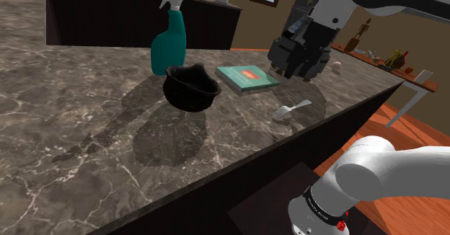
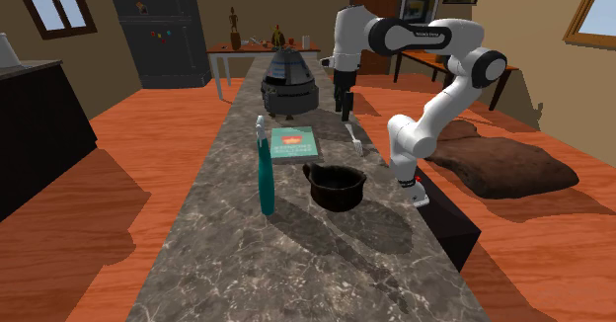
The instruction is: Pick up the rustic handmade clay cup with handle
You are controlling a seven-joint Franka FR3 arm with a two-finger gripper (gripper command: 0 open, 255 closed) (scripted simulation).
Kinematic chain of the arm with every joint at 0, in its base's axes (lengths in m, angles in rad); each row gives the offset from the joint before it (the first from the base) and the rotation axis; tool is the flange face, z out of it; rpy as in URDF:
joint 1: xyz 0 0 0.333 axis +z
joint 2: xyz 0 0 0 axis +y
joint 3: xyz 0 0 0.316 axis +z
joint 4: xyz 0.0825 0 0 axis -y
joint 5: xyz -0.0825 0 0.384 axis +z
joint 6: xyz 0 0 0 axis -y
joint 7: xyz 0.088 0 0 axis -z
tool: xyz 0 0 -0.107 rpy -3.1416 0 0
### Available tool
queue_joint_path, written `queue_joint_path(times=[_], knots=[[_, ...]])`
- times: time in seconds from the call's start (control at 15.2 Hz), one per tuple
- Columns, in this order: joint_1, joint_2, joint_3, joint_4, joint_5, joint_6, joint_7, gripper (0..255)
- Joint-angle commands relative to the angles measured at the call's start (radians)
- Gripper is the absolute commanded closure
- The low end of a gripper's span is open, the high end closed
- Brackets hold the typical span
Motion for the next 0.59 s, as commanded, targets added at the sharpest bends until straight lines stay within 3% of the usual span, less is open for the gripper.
queue_joint_path(times=[0.0,0.53], knots=[[0.0,0.0,0.0,0.0,0.0,0.0,0.0,0],[0.03,0.13,0.177,0.086,0.125,0.052,0.237,0]])
